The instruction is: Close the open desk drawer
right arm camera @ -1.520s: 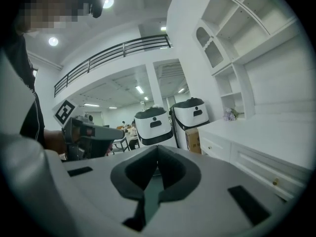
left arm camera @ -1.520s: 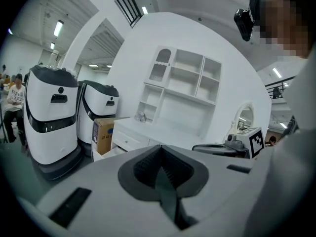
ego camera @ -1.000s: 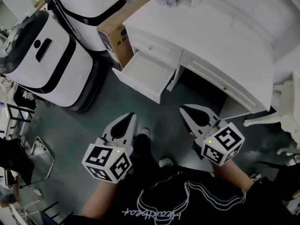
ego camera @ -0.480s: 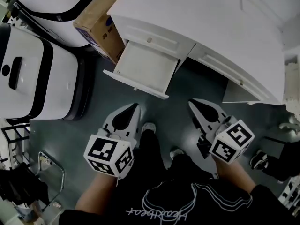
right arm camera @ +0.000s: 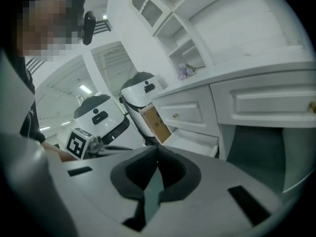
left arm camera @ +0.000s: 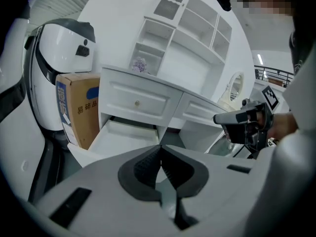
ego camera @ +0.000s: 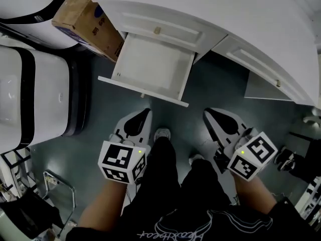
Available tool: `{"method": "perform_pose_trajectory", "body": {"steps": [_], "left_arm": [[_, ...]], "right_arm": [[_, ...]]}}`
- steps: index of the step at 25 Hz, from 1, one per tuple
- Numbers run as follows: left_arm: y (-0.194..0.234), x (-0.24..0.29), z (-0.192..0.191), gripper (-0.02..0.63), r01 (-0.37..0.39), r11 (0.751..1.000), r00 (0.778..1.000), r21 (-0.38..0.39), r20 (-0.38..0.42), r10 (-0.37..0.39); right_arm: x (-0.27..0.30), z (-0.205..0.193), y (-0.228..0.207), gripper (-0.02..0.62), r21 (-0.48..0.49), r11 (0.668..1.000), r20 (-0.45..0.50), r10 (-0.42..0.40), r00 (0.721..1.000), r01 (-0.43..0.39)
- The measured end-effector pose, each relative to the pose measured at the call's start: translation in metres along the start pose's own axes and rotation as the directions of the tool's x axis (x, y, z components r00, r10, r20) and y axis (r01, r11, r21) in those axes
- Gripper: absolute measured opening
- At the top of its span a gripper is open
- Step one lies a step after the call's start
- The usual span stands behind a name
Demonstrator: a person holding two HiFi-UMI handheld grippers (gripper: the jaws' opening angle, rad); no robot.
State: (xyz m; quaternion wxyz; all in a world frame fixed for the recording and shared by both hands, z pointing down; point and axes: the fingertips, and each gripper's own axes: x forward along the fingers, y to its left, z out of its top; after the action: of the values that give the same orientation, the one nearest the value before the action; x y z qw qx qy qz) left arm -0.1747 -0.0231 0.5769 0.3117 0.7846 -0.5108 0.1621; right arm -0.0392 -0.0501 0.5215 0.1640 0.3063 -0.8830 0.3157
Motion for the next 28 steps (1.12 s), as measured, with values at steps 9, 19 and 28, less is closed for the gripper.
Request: {"method": "perform_pose_trajectory", "body": {"steps": [9,19,28], "left_arm": [[0.046,0.061,-0.075,0.005,-0.041,0.999,0.998,0.023,-0.053,0.042],[0.080,0.095,-0.111,0.005,-0.092,0.995,0.992,0.036,-0.085,0.095],[0.092,0.112,-0.107,0.005,-0.083,0.996,0.994,0.013,-0.068,0.084]], "right_arm": [[0.041,-0.064,-0.028,0.006,0.088,0.996,-0.056,-0.007,0.998,0.012],[0.061,-0.077,-0.027,0.006,0.137,0.990,-0.041,-0.020,0.999,0.026],[0.070,-0.086,-0.028,0.006,0.163,0.985,-0.056,-0.046,0.997,0.055]]}}
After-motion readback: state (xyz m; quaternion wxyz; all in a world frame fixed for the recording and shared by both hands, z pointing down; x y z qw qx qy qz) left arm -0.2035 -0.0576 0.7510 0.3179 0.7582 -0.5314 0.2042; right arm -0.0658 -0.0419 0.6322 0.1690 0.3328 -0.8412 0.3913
